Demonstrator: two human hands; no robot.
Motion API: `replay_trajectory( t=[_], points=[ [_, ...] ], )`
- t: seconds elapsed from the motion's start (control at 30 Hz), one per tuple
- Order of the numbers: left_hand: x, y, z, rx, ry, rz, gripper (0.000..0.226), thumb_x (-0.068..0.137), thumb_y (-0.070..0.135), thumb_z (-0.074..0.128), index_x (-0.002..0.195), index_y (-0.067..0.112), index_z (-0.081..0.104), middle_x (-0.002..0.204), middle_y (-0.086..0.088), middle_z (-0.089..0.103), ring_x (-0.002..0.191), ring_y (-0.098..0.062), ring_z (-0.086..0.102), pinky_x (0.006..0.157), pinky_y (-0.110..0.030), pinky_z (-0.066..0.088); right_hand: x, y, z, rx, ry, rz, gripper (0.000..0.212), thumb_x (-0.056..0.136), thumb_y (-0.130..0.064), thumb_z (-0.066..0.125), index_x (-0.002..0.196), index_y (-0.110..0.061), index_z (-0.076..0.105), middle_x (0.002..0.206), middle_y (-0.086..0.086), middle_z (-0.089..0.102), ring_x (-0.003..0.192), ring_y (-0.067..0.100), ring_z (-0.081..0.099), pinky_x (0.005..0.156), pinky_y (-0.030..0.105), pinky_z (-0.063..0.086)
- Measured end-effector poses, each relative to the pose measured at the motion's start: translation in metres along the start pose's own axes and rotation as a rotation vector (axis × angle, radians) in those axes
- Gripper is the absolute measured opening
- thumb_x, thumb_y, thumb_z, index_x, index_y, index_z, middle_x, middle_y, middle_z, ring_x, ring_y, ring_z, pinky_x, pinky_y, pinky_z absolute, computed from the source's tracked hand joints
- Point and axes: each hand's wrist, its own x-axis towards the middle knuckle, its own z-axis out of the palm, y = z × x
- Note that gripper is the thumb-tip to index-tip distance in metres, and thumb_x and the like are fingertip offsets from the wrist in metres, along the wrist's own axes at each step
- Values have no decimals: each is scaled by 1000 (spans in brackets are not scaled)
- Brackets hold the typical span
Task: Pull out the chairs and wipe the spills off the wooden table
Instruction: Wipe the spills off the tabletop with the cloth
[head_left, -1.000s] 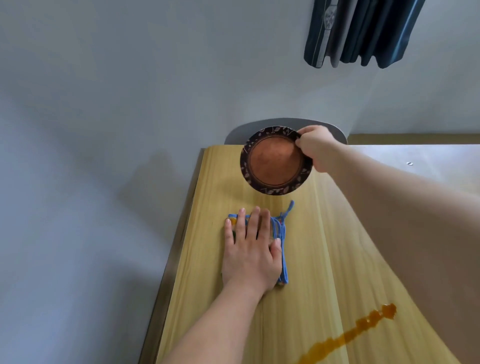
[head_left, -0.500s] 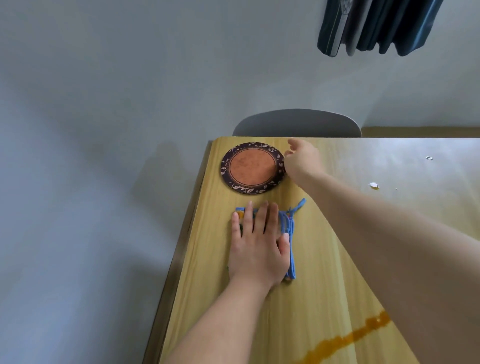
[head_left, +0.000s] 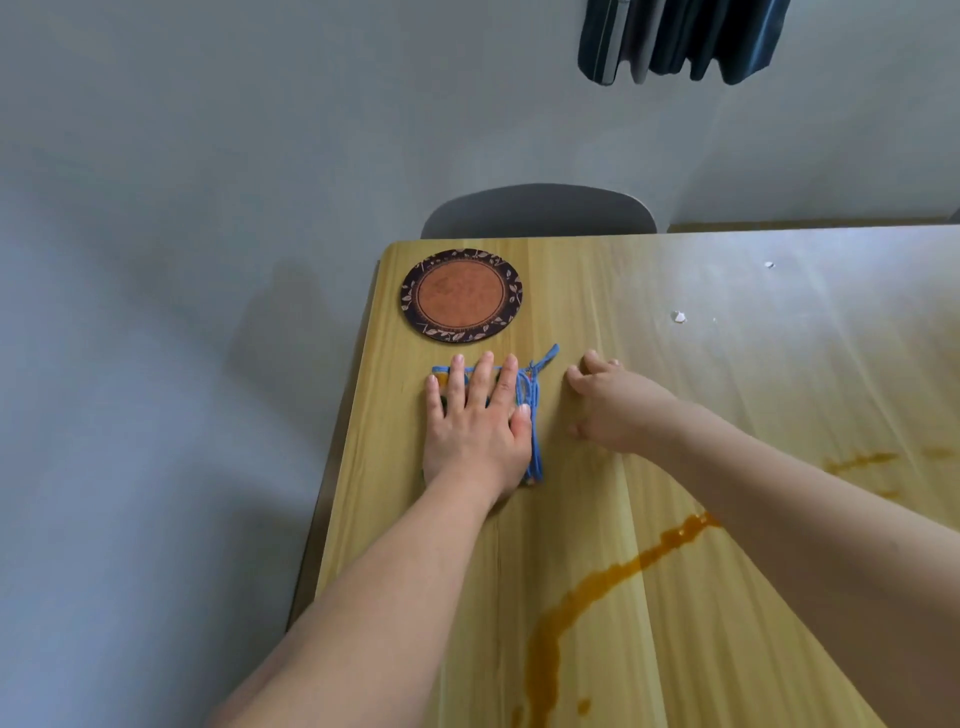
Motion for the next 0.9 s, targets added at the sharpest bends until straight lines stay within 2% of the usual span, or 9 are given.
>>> replay_trajectory(
  t=[0.1,0.4,0.57,0.63,0.7,0.73,0.8,0.9],
  points=[
    [0,0,2,9,-1,-5,60,101,47,8,154,33,-17,165,4,-15,150,-26,-20,119,-53,-11,2,-5,-9,-86,-43,24,83,93,-42,58,156,-19,7,162,5,2,147,34,13,114,45,31],
    [-3,1,7,15,17,-4,59,102,46,10,155,32,-12,165,5,-12,151,-26,-18,120,-52,-11,-4,0,-5,-44,-5,36,84,91,-45,59,155,-25,9,163,-2,-3,149,28,8,116,43,25],
    [-22,2,10,26,6,19,59,102,46,9,155,31,-14,165,4,-14,150,-26,-19,120,-53,-11,-10,-5,-8,-19,20,61,85,90,-46,61,155,-25,12,163,0,2,147,28,16,115,42,29],
    [-30,2,11,32,1,30,59,103,47,9,155,31,-15,165,3,-14,150,-26,-20,120,-53,-10,-15,-8,-8,-16,47,64,81,90,-45,60,155,-23,15,160,2,14,143,28,26,111,40,35],
    [-38,3,13,39,-1,27,59,103,47,8,155,30,-15,165,3,-14,150,-26,-20,120,-53,-10,-23,-10,-3,5,120,40,70,92,-39,59,152,-20,28,151,4,32,137,25,37,106,37,40],
    [-41,3,13,39,-3,22,59,103,47,8,155,30,-15,165,3,-15,150,-26,-20,120,-53,-10,-27,-11,1,27,162,27,63,93,-34,58,149,-20,34,151,5,34,136,24,38,107,38,40],
    [-46,4,14,37,-9,17,59,103,47,8,155,30,-16,165,3,-15,150,-26,-20,120,-53,-10,-43,-11,9,74,218,13,58,93,-28,57,147,-22,37,156,5,28,139,25,35,109,38,39],
    [-50,4,15,32,-22,14,59,103,47,8,155,29,-16,165,4,-16,150,-25,-20,120,-52,-11,-70,-9,20,80,230,-2,59,93,-33,58,146,-18,39,155,6,28,139,27,35,110,39,38]
  ],
)
